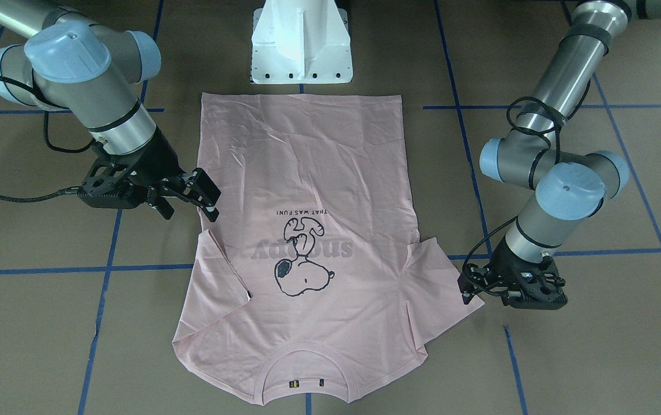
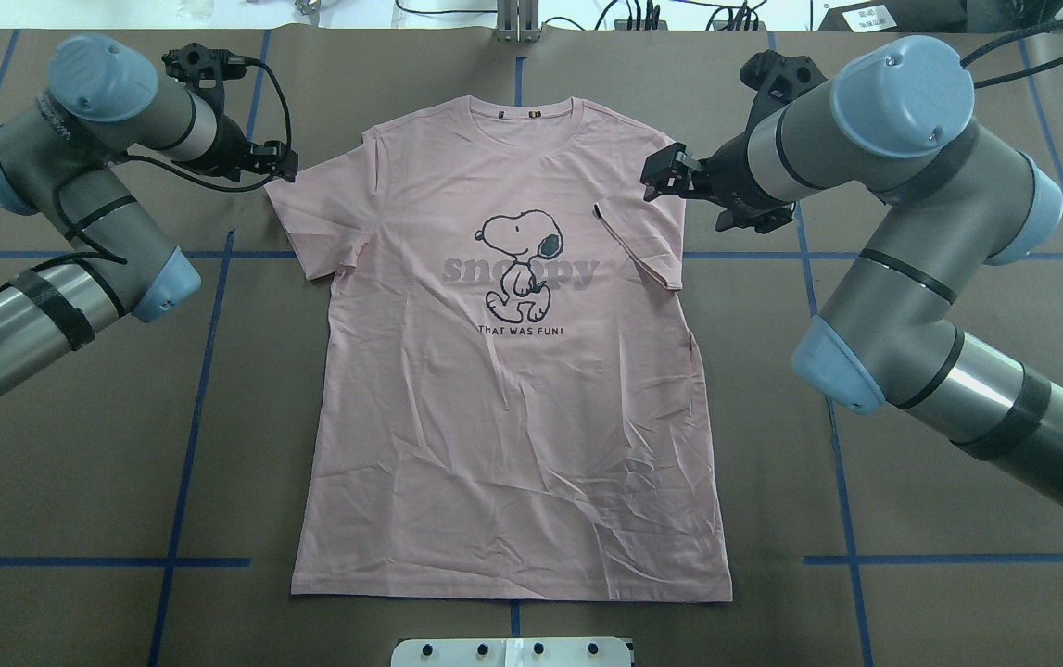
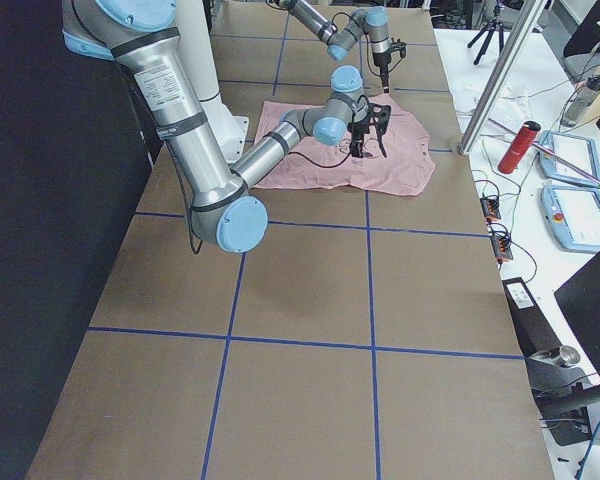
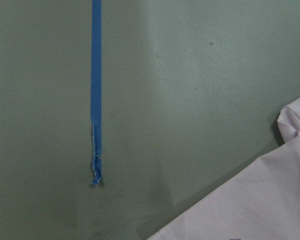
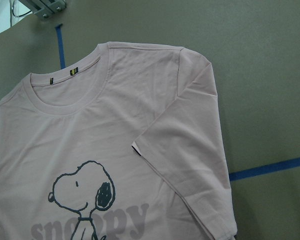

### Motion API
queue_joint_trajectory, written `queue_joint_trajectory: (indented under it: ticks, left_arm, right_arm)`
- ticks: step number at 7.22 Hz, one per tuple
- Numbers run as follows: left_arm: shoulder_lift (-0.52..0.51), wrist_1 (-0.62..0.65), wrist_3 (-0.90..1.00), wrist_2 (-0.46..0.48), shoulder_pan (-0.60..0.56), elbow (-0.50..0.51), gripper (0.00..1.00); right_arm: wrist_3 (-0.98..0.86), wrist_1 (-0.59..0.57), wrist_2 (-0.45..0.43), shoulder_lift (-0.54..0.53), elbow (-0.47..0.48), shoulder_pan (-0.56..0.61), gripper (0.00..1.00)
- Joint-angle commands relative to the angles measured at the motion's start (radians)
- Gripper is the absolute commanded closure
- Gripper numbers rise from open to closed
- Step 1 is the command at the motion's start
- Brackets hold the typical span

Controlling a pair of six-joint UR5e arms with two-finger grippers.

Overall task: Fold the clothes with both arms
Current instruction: 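Move the left gripper to the other sleeve while the right gripper releases near the collar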

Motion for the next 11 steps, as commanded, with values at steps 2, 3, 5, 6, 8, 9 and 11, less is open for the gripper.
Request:
queue_joint_trajectory:
  ticks: [2,3,5,6,8,9,11]
  left_arm:
    - [-0.008,-0.034,0.000,0.009,0.012,0.038,0.26]
    - [-0.025,-0.034,0.000,0.037,0.012,0.056,0.31]
    - [-0.034,-0.034,-0.002,0.041,0.012,0.063,0.92]
    - [-0.036,-0.034,-0.002,0.041,0.012,0.063,1.00]
    - [-0.040,-0.036,-0.081,0.040,0.011,0.015,1.00]
    - [-0.043,-0.034,-0.127,0.038,0.012,-0.008,1.00]
    - [-0.069,-0.013,-0.237,0.044,0.069,-0.037,1.00]
  right_arm:
    - [0.000,-0.001,0.000,-0.003,0.010,-0.001,0.00]
    - [0.001,-0.001,0.000,-0.004,0.011,0.001,0.00]
    - [0.000,-0.001,0.000,-0.003,0.010,0.001,0.00]
    - [0.000,-0.001,0.000,-0.003,0.010,-0.001,0.00]
    - [0.000,-0.001,0.001,-0.001,0.008,-0.001,0.00]
    - [0.000,-0.001,0.001,-0.001,0.008,-0.001,0.00]
    - [0.000,-0.002,0.001,0.000,0.008,-0.001,0.00]
